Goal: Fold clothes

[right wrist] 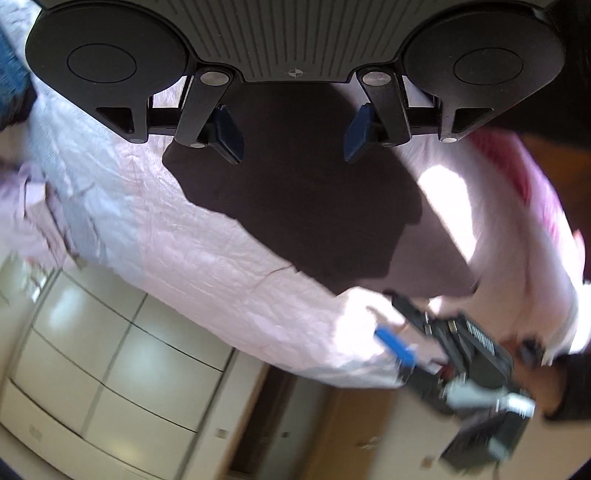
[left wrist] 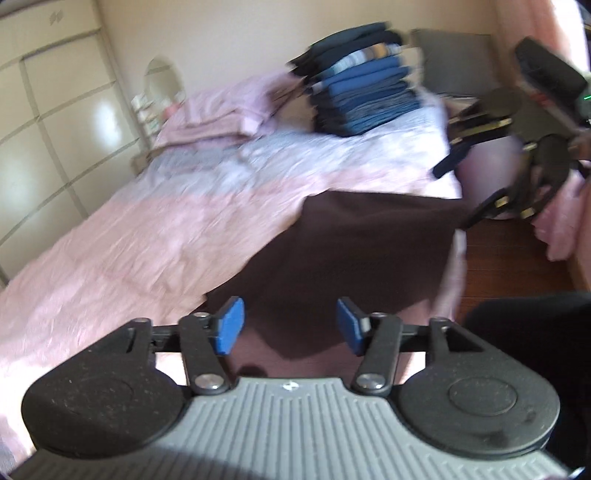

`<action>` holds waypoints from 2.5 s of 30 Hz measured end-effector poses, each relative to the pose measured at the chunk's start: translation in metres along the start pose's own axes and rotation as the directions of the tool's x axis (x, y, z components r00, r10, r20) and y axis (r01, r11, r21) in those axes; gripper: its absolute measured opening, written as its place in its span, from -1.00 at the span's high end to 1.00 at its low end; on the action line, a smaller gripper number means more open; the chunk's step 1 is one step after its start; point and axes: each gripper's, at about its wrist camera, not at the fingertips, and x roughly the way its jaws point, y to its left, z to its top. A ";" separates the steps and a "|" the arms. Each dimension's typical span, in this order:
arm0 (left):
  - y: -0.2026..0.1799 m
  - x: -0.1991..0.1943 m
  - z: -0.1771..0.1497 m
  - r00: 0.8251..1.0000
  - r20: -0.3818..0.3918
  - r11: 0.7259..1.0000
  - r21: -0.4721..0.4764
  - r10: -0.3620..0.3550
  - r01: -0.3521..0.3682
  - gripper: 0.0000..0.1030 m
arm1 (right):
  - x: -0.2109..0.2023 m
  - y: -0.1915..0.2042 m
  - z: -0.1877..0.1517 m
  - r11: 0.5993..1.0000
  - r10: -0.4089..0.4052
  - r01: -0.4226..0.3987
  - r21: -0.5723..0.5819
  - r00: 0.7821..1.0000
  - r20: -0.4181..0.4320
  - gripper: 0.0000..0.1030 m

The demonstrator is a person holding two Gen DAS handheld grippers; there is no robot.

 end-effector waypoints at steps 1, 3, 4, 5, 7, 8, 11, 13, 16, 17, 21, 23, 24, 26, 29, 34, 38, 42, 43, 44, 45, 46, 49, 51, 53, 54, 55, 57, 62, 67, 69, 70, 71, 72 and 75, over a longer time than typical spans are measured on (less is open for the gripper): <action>-0.017 -0.001 -0.001 1.000 -0.002 0.998 0.058 -0.010 0.010 -0.25 | 0.001 0.012 -0.005 0.999 -0.011 0.010 -0.050 1.000 -0.019 -0.22; -0.051 0.003 -0.003 0.999 -0.026 0.983 0.183 -0.018 0.022 -0.25 | 0.010 0.032 -0.015 0.988 -0.059 0.050 -0.148 0.997 -0.058 -0.22; -0.066 0.010 -0.005 0.998 -0.054 0.971 0.235 -0.016 0.029 -0.25 | 0.016 0.041 -0.019 0.979 -0.086 0.070 -0.193 0.994 -0.074 -0.22; -0.078 0.021 -0.008 0.997 -0.082 0.958 0.285 -0.007 0.030 -0.24 | 0.023 0.045 -0.021 0.970 -0.111 0.092 -0.224 0.991 -0.070 -0.22; -0.097 0.041 -0.012 0.993 -0.107 0.925 0.380 0.055 -0.011 -0.20 | 0.037 0.054 -0.025 0.949 -0.160 0.137 -0.285 0.985 -0.059 -0.22; -0.101 0.050 -0.012 0.989 -0.111 0.910 0.412 0.099 -0.045 -0.18 | 0.044 0.058 -0.027 0.937 -0.183 0.158 -0.312 0.982 -0.051 -0.22; -0.099 0.070 -0.008 0.978 -0.100 0.896 0.426 0.185 -0.126 -0.06 | 0.049 0.055 -0.025 0.921 -0.235 0.226 -0.317 0.972 0.012 -0.21; -0.097 0.081 -0.007 0.972 -0.113 0.882 0.452 0.208 -0.136 -0.12 | 0.056 0.055 -0.028 0.912 -0.237 0.230 -0.340 0.971 0.020 -0.21; -0.094 0.094 -0.014 0.971 -0.139 0.862 0.495 0.197 -0.104 -0.04 | 0.073 0.054 -0.040 0.904 -0.201 0.180 -0.388 0.980 -0.012 -0.21; -0.091 0.097 -0.016 0.971 -0.146 0.862 0.499 0.188 -0.092 -0.02 | 0.079 0.054 -0.044 0.900 -0.189 0.165 -0.403 0.982 -0.022 -0.21; -0.076 0.103 -0.018 0.971 -0.181 0.870 0.491 0.158 -0.050 0.11 | 0.084 0.047 -0.061 0.898 -0.173 0.159 -0.410 0.985 0.003 -0.21; -0.068 0.105 -0.012 0.967 -0.220 0.888 0.460 0.127 -0.012 0.26 | 0.078 0.035 -0.061 0.924 -0.169 0.164 -0.345 0.985 0.015 -0.19; -0.064 0.107 -0.010 0.964 -0.243 0.894 0.448 0.110 0.011 0.35 | 0.078 0.027 -0.058 0.938 -0.157 0.154 -0.312 0.987 0.016 -0.05; -0.053 0.109 0.001 0.951 -0.300 0.905 0.420 0.077 0.059 0.57 | 0.082 0.017 -0.045 0.953 -0.105 0.094 -0.289 0.994 -0.021 0.15; -0.034 0.109 0.024 0.932 -0.360 0.911 0.391 0.023 0.128 0.78 | 0.087 0.004 -0.017 0.965 -0.017 -0.014 -0.262 0.993 -0.118 0.46; 0.014 0.087 0.085 0.919 -0.392 0.926 0.328 -0.044 0.184 0.80 | 0.063 -0.040 0.039 0.973 0.069 -0.113 -0.200 0.974 -0.217 0.61; 0.059 0.067 0.147 0.922 -0.375 0.936 0.283 -0.095 0.211 0.80 | 0.027 -0.084 0.098 0.978 0.085 -0.130 -0.161 0.962 -0.259 0.62; 0.101 0.071 0.216 0.934 -0.322 0.920 0.299 -0.153 0.253 0.80 | -0.011 -0.129 0.152 0.985 0.085 -0.126 -0.119 0.948 -0.307 0.63; 0.111 0.074 0.233 0.939 -0.303 0.913 0.314 -0.162 0.259 0.80 | -0.020 -0.141 0.165 0.986 0.083 -0.123 -0.108 0.944 -0.319 0.63; 0.118 0.079 0.252 0.946 -0.277 0.907 0.331 -0.170 0.260 0.80 | -0.034 -0.152 0.173 0.991 0.060 -0.095 -0.095 0.945 -0.321 0.63; 0.126 0.085 0.271 0.953 -0.247 0.901 0.349 -0.177 0.258 0.80 | -0.048 -0.163 0.180 0.994 0.038 -0.068 -0.082 0.945 -0.324 0.63; 0.132 0.093 0.292 0.959 -0.216 0.895 0.367 -0.183 0.253 0.80 | -0.061 -0.175 0.188 0.997 0.014 -0.039 -0.070 0.945 -0.327 0.63; 0.149 0.122 0.358 0.973 -0.117 0.879 0.418 -0.200 0.231 0.80 | -0.098 -0.217 0.199 0.996 -0.087 0.072 -0.057 0.943 -0.322 0.63; 0.157 0.147 0.407 0.977 -0.047 0.869 0.451 -0.208 0.206 0.80 | -0.130 -0.250 0.204 0.985 -0.173 0.159 -0.069 0.934 -0.313 0.63; 0.163 0.175 0.459 0.979 0.027 0.858 0.486 -0.203 0.164 0.80 | -0.152 -0.293 0.206 0.965 -0.264 0.253 -0.076 0.918 -0.298 0.63; 0.166 0.191 0.487 0.978 0.063 0.853 0.503 -0.196 0.139 0.80 | -0.162 -0.317 0.207 0.951 -0.310 0.298 -0.087 0.907 -0.286 0.63; 0.167 0.208 0.514 0.978 0.098 0.849 0.517 -0.186 0.110 0.80 | -0.171 -0.340 0.206 0.935 -0.356 0.342 -0.099 0.894 -0.274 0.63; 0.169 0.243 0.571 0.973 0.163 0.847 0.530 -0.165 0.055 0.80 | -0.195 -0.394 0.206 0.899 -0.438 0.422 -0.119 0.866 -0.242 0.63; 0.168 0.350 0.712 0.965 0.248 0.864 0.500 -0.089 -0.049 0.80 | -0.230 -0.553 0.180 0.832 -0.550 0.521 -0.189 0.818 -0.166 0.63; 0.150 0.459 0.809 0.951 0.308 0.869 0.471 -0.003 -0.150 0.80 | -0.251 -0.707 0.145 0.776 -0.616 0.578 -0.252 0.780 -0.112 0.63; 0.132 0.503 0.817 0.949 0.316 0.860 0.482 0.009 -0.169 0.80 | -0.250 -0.742 0.121 0.757 -0.636 0.597 -0.268 0.767 -0.088 0.63; 0.121 0.526 0.811 0.954 0.300 0.862 0.484 -0.005 -0.147 0.80 | -0.247 -0.755 0.107 0.750 -0.642 0.604 -0.270 0.762 -0.079 0.62; 0.108 0.549 0.800 0.962 0.270 0.867 0.485 -0.027 -0.112 0.80 | -0.242 -0.761 0.089 0.748 -0.645 0.608 -0.266 0.760 -0.076 0.62; 0.092 0.573 0.784 0.972 0.230 0.867 0.494 -0.053 -0.070 0.80 | -0.233 -0.760 0.067 0.762 -0.633 0.598 -0.248 0.769 -0.091 0.62; 0.040 0.634 0.724 0.988 0.093 0.826 0.562 -0.120 0.047 0.78 | -0.196 -0.746 -0.003 0.818 -0.570 0.532 -0.221 0.802 -0.177 0.62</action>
